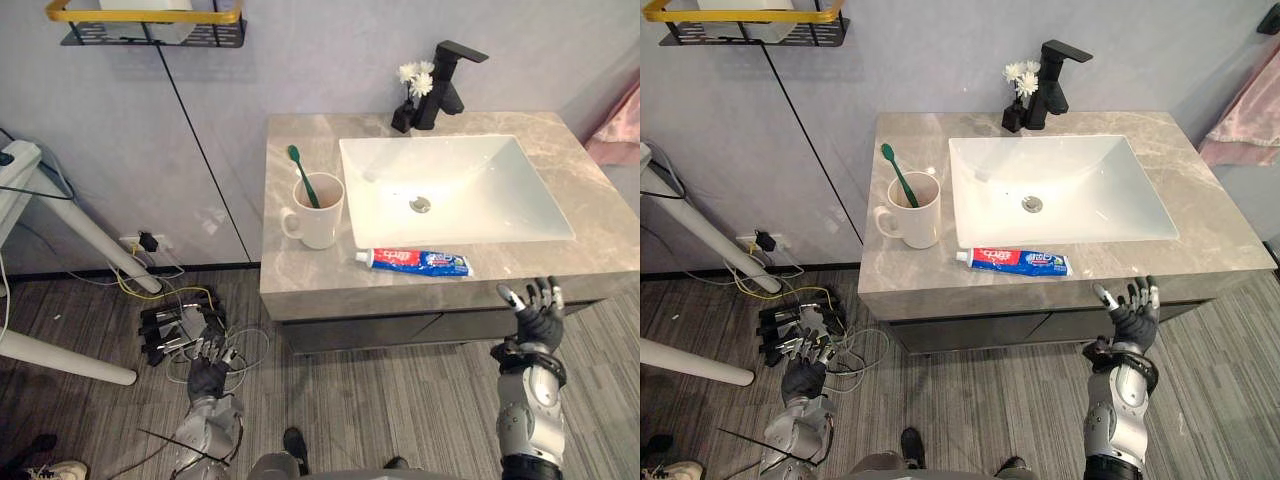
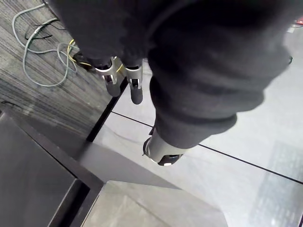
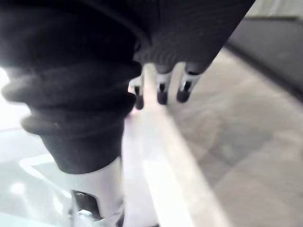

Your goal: Organize washtable

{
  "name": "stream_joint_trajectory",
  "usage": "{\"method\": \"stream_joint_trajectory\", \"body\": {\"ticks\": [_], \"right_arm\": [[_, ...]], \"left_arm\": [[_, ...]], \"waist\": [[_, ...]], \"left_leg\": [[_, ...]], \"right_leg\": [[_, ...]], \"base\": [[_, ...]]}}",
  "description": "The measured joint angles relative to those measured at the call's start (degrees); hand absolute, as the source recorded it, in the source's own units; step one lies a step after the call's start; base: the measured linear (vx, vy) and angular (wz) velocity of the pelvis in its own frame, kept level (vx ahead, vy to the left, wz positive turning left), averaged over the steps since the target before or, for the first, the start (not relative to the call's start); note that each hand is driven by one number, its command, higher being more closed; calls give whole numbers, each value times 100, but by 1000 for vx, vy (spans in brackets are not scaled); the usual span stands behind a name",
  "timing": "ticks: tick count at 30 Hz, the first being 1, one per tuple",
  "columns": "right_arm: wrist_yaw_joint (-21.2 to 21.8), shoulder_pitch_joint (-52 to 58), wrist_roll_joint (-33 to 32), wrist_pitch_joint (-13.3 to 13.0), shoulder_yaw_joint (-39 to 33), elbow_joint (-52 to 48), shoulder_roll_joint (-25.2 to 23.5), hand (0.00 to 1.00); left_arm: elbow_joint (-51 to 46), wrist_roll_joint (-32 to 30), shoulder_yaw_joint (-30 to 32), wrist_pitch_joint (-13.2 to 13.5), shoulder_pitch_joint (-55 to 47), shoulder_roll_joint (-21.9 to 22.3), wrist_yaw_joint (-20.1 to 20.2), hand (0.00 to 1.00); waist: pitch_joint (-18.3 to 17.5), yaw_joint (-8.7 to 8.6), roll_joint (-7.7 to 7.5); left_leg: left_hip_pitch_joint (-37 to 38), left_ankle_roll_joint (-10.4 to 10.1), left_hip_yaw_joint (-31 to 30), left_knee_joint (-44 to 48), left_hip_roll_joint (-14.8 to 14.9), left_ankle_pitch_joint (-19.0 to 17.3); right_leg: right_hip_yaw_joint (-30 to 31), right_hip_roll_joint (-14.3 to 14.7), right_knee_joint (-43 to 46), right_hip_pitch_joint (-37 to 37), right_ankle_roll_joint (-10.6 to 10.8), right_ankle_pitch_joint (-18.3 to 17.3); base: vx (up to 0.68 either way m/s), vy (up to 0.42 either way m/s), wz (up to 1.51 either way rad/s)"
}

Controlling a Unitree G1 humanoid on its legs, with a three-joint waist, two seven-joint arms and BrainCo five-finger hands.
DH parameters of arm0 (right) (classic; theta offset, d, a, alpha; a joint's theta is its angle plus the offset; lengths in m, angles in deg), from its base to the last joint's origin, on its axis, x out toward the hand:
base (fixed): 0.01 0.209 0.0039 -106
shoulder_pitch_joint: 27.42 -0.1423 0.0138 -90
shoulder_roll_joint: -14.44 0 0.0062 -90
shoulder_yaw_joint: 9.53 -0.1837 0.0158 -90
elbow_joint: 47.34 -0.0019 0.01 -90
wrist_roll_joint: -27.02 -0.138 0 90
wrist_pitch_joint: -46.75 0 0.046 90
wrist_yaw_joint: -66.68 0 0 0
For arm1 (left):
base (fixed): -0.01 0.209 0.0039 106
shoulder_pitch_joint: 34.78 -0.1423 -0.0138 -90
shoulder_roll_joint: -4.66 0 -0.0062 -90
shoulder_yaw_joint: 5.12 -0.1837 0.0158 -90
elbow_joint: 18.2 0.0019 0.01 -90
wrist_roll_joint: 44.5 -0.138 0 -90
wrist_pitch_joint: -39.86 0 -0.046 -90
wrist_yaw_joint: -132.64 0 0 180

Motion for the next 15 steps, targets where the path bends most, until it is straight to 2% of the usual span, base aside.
{"method": "stream_joint_trajectory", "body": {"ticks": [1, 2, 5, 8, 10, 13, 15], "right_arm": [[13, -270, 30, -121, 1, -283, 238, 0], [23, -671, 70, -357, -19, -598, 570, 0], [132, -1584, 110, -818, -115, -864, 1088, 0], [157, -1963, 102, -873, -106, -603, 1323, 0], [240, -2276, 41, -823, 50, -158, 1538, 0], [421, -2741, -101, -739, 577, 484, 2186, 0], [811, -3102, -153, -602, 1439, 952, 3037, 0]], "left_arm": [[-4, 0, -6, 0, -14, 7, 8, 0], [-9, 0, -5, 0, -21, 19, 15, 0], [-11, 1, -3, 2, -46, 51, 32, 0], [-12, 1, -11, 2, -46, 46, 114, 0], [-35, 6, -36, 3, -58, 43, 123, 0], [-53, 37, -111, 6, -80, 36, 207, 0], [-55, 47, -243, 12, -179, -11, 253, 0]], "waist": [[0, 1, 0], [0, 15, -6], [-13, 50, -88], [-15, 176, -217], [-19, 183, -249], [-18, 185, -252], [-17, 186, -261]], "left_leg": [[12, 4, 12, 2, 1, 3], [11, 25, 12, -3, 2, 26], [-2, 57, -27, -98, -21, 117], [58, 99, -82, -237, -79, 270], [34, 104, -124, -224, -109, 273], [-24, 105, -178, -224, -135, 273], [-39, 105, -202, -228, -130, 273]], "right_leg": [[13, 1, 0, 2, 0, 0], [7, 2, 0, 4, -1, 0], [-79, 3, 0, 5, -1, 1], [-149, -14, 4, -1, -4, 4], [-175, -33, 4, 9, -7, 8], [-291, -62, 2, 4, -4, 49], [-296, -56, 1, 5, 17, 115]], "base": [[-30, -32, -7], [0, 0, 0], [2, -24, 14], [68, -1, 18], [47, 0, 15], [28, 8, 14], [36, 8, 9]]}}
